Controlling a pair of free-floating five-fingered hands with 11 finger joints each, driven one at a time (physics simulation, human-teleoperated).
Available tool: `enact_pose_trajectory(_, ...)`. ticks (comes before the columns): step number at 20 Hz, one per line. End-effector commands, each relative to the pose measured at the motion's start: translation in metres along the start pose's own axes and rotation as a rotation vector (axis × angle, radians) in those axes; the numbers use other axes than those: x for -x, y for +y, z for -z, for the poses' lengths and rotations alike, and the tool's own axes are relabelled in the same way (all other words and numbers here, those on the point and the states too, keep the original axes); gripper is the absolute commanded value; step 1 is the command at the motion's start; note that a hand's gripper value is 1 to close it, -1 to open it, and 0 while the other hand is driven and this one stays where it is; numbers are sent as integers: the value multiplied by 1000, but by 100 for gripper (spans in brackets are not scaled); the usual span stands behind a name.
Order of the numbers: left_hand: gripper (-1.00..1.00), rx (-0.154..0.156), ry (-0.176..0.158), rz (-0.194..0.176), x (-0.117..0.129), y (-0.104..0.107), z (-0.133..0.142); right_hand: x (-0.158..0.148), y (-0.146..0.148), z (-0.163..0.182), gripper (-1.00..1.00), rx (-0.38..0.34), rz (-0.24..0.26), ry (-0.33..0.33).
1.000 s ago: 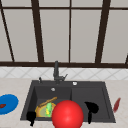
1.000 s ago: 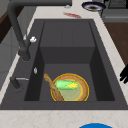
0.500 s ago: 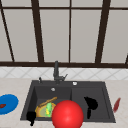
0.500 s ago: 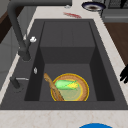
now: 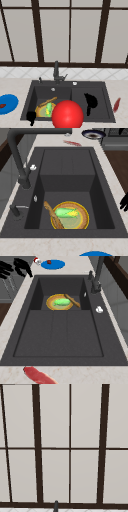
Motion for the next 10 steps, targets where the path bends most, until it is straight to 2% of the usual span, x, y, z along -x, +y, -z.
enact_pose_trajectory(1, 0, 0, 0, 0, 0, 0, 0, -2, 0, 1, -100, -2, -5, -25)
enact_pose_trajectory(3, 0, 0, 0, 0, 0, 0, 0, -15, 2, 15, -100, -13, -34, -41)
enact_pose_trajectory(6, 0, 0, 0, 0, 0, 0, 0, -20, 3, 21, -100, -17, -42, -51)
enact_pose_trajectory(10, 0, 0, 0, 0, 0, 0, 0, -27, 4, 28, -100, -6, -53, -107)
